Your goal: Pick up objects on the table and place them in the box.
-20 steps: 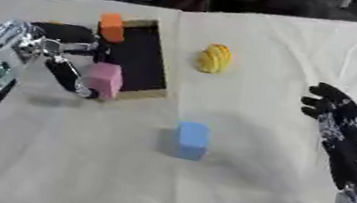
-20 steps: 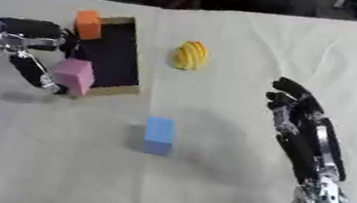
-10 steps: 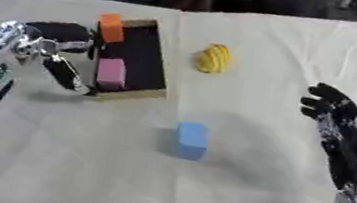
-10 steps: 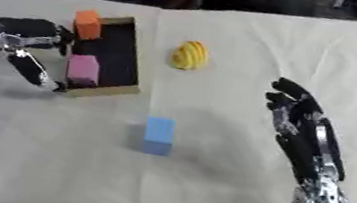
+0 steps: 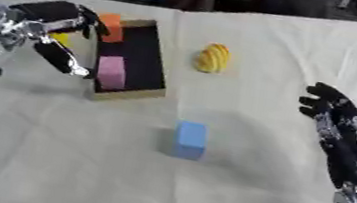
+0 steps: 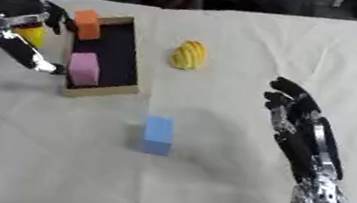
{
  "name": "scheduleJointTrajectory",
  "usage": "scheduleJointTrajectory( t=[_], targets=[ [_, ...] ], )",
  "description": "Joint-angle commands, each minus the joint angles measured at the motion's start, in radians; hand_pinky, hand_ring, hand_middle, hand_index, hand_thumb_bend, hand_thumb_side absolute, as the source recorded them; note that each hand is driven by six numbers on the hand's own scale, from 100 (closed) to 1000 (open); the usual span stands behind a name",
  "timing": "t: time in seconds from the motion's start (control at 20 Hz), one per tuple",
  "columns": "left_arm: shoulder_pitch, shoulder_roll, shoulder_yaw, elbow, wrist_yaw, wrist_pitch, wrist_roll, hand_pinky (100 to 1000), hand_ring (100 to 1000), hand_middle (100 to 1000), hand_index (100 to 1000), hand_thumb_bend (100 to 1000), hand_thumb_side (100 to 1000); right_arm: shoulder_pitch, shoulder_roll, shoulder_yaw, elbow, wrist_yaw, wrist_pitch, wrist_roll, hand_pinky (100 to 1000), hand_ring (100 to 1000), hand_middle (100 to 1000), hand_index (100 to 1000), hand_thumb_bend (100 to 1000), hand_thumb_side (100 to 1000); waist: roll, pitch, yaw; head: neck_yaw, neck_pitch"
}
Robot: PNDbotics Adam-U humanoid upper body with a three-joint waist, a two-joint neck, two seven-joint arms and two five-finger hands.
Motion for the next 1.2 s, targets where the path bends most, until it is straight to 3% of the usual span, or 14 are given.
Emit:
scheduleJointTrajectory(
  t=[0.05, 0.35, 0.45, 0.5, 0.8, 1.2],
  targets=[
    [-0.018, 0.081, 0.034, -0.058, 0.049, 0.032, -0.007, 747, 693, 741, 854, 574, 374, -0.007, -0.011, -0.005, -0.011, -0.003, -0.001, -0.002, 793, 782, 785, 845, 100, 518, -0.004, -0.030, 0.004, -0.003, 0.005],
    [-0.032, 0.136, 0.090, 0.039, -0.020, 0.114, 0.004, 770, 737, 775, 867, 589, 355, -0.006, -0.012, -0.004, -0.010, -0.004, -0.001, -0.002, 793, 782, 785, 845, 100, 518, -0.003, -0.031, 0.001, -0.002, 0.005],
    [-0.043, 0.140, 0.109, 0.096, -0.055, 0.141, 0.024, 771, 738, 775, 869, 587, 349, -0.005, -0.012, -0.005, -0.010, -0.004, -0.001, -0.002, 793, 781, 785, 845, 100, 518, -0.002, -0.031, -0.002, -0.001, 0.005],
    [-0.049, 0.140, 0.120, 0.124, -0.073, 0.155, 0.037, 771, 738, 773, 867, 545, 307, -0.005, -0.012, -0.005, -0.010, -0.004, -0.001, -0.002, 793, 781, 785, 844, 100, 519, -0.001, -0.031, -0.003, -0.002, 0.005],
    [-0.082, 0.116, 0.171, 0.276, -0.166, 0.233, 0.123, 756, 720, 757, 850, 600, 337, -0.004, -0.012, -0.003, -0.009, -0.006, -0.001, -0.001, 793, 781, 784, 844, 100, 519, 0.001, -0.029, -0.012, 0.004, 0.005],
    [-0.120, 0.056, 0.214, 0.482, -0.294, 0.221, 0.242, 750, 711, 751, 846, 576, 321, -0.006, -0.013, 0.001, -0.009, -0.007, -0.001, 0.003, 793, 781, 784, 844, 100, 521, 0.005, -0.023, -0.033, 0.014, 0.005]
  ],
)
